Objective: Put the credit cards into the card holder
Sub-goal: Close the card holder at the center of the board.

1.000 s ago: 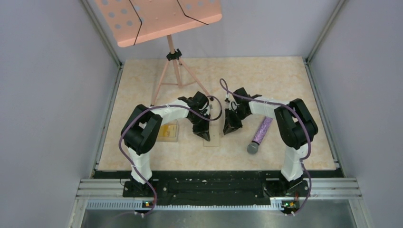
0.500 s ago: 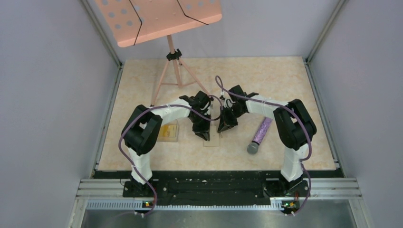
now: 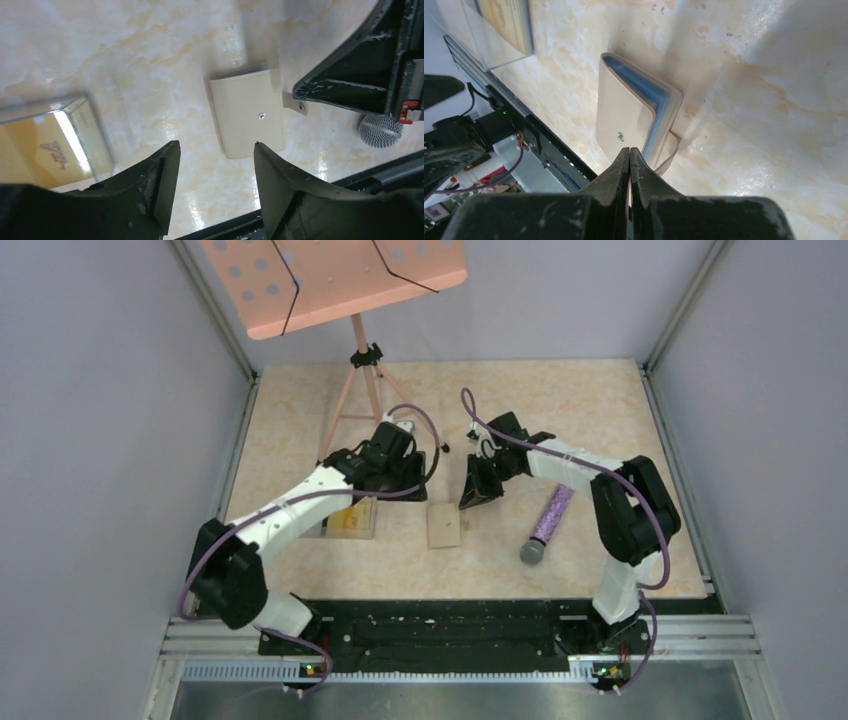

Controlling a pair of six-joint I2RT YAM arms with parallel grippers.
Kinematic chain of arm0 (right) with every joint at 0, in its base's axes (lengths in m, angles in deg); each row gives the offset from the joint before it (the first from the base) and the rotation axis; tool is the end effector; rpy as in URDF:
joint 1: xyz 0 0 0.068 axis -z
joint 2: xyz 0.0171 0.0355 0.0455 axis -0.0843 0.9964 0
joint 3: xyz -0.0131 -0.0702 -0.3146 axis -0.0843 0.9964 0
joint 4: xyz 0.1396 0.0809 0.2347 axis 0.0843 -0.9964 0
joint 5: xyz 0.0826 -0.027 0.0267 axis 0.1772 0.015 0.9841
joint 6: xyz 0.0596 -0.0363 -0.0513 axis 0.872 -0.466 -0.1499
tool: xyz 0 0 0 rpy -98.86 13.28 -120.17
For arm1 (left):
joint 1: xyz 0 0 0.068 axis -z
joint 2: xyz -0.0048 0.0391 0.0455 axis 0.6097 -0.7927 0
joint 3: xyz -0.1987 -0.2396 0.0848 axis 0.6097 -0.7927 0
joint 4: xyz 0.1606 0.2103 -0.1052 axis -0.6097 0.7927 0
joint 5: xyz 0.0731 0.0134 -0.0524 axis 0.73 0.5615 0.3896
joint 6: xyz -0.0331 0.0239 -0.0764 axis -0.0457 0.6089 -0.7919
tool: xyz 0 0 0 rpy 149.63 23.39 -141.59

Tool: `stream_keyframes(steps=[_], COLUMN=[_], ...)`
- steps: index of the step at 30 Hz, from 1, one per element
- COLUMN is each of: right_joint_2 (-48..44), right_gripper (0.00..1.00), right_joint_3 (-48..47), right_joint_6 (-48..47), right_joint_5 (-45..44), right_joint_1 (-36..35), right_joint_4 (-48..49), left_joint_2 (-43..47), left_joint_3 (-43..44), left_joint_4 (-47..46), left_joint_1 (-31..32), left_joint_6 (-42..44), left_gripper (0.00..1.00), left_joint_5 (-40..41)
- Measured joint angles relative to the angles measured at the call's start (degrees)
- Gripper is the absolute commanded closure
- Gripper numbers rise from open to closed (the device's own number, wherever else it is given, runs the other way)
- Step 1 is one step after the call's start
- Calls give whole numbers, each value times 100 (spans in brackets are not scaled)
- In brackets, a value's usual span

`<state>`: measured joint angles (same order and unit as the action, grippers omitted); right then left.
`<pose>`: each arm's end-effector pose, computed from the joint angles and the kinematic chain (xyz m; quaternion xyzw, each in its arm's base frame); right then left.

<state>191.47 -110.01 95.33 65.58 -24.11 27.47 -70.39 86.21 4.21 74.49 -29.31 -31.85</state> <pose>0.3430 0.2375 0.1841 -0.1011 0.9313 0.3436 0.0668 0.2852 -0.2162 0.2723 0.0589 0.9531 -0.1721 0.2421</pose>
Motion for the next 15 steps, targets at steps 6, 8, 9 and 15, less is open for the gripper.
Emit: stream_keyframes(steps=[6, 8, 9, 15], right_joint_2=[-299, -378, -409, -479], right_gripper=[100, 100, 100, 100], right_joint_3=[258, 382, 439, 745], right_joint_6=[48, 63, 72, 72], right_joint_5=[-42, -68, -83, -267], right_joint_1=[153, 210, 234, 376], right_joint_4=[120, 157, 162, 149], left_joint_2=[1172, 1519, 1652, 1598], left_joint_3=[-1060, -1502, -1711, -2253], left_joint_4=[-704, -1075, -1285, -2243], left_joint_1=[-20, -57, -83, -291], left_joint_6=[-400, -568, -656, -1060], left_gripper=[1, 1, 1, 13], left_joint_5=[859, 960, 953, 17])
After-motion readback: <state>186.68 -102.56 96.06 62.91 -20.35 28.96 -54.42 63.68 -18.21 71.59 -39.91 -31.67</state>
